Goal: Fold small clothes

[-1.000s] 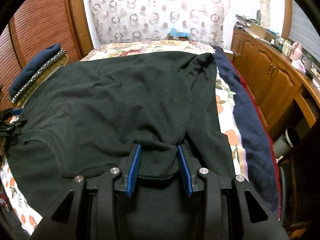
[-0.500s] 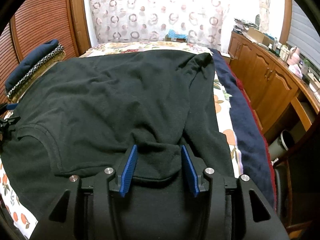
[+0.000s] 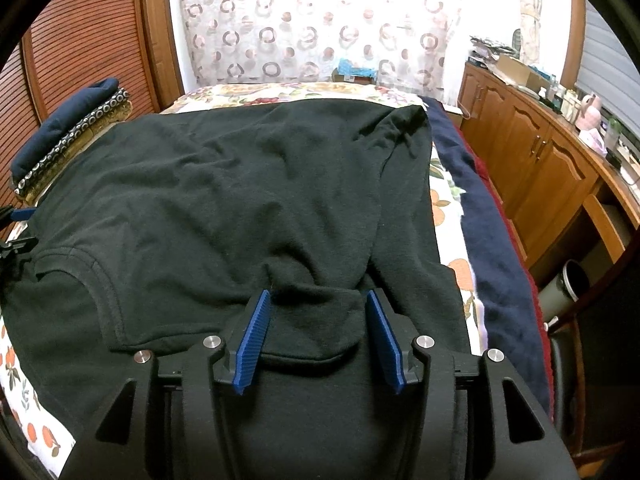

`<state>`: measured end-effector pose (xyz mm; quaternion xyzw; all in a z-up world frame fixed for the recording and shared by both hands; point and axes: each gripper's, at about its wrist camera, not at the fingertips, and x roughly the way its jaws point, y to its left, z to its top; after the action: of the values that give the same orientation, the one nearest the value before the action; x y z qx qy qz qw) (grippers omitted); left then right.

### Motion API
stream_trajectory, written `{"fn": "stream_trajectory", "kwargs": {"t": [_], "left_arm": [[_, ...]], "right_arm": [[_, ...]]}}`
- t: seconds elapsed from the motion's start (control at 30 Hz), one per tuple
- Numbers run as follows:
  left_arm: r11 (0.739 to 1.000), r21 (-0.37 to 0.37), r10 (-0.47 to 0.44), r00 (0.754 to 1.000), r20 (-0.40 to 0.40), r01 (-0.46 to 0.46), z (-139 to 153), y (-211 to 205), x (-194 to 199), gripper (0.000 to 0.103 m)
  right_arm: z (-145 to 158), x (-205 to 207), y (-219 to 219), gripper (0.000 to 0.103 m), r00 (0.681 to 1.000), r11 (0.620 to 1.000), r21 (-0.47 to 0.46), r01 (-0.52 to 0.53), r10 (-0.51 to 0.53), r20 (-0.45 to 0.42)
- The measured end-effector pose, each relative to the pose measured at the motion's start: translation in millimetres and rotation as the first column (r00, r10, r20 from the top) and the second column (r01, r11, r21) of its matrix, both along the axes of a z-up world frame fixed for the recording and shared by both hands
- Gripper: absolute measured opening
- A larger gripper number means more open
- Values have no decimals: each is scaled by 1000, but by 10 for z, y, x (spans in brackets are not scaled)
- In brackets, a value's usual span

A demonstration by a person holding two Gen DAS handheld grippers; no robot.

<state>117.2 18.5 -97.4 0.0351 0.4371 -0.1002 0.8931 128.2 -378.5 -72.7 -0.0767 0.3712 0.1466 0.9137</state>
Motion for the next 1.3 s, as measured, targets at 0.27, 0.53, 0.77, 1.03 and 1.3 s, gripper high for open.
{"fn": "stream_trajectory", "kwargs": {"t": [0.27,0.53,0.77,1.03,1.3], "left_arm": [[992,-104,81,996,36,-77,121,250,-178,53],[984,-126,125,992,7,-123,33,342,-67,42],[982,-145,120,993,-11,-120,11,340,64,42],[993,-99,70,997,14,-68,39,217,59,8],[989,-134,81,990,112,-66,300,207,-6,5]], "right_arm": [[-1,-5,11,54,1000,1000,-3,0,0,0],[1,-9,9,55,1000,1000,-3,-1,1,0],[1,-11,9,56,1000,1000,-3,-2,2,0],[3,-11,8,56,1000,1000,-3,-3,3,-1],[20,-15,-19,48,1000,1000,7,8,-8,4]]}}
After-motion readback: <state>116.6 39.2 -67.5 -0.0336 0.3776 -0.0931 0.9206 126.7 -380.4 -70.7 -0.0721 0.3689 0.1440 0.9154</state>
